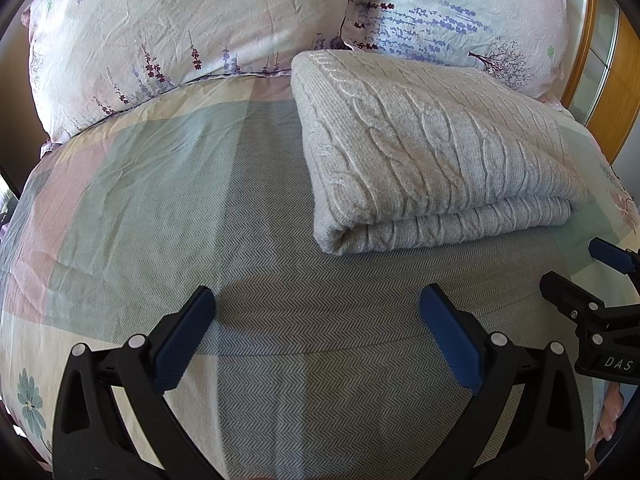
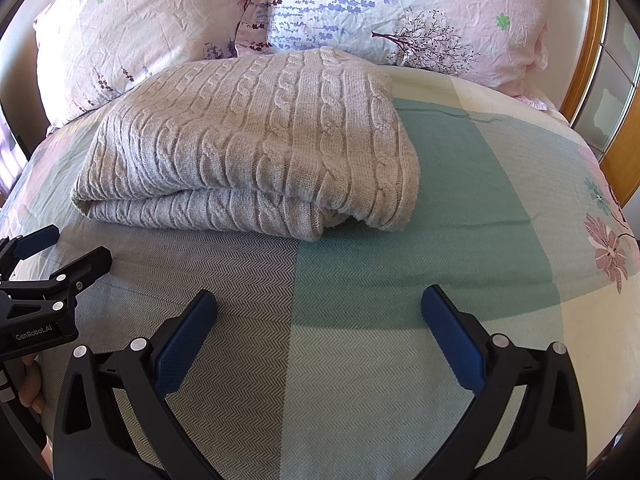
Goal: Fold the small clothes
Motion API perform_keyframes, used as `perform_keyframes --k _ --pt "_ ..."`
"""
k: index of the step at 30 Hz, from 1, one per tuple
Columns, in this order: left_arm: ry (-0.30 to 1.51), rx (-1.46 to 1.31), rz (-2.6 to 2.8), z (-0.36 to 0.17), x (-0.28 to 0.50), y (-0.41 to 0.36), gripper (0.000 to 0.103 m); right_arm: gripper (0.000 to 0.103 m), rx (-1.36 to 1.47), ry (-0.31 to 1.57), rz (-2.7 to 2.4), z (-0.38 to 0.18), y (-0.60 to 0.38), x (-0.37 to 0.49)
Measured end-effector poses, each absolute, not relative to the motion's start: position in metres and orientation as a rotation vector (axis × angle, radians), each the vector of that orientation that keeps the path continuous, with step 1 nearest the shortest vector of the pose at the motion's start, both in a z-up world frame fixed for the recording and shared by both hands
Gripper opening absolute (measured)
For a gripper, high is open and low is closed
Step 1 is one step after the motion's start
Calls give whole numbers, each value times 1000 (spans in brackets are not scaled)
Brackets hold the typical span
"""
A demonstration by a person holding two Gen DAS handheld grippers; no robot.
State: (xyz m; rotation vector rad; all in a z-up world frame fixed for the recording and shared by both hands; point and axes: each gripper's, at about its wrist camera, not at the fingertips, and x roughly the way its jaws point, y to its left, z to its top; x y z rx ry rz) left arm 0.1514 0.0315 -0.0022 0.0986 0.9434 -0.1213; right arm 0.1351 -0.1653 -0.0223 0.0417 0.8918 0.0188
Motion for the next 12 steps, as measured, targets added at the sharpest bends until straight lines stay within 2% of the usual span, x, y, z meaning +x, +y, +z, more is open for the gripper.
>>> perform_keyframes --k 12 --pt "943 97 -122 -2 151 32 101 102 42 891 19 -22 -165 135"
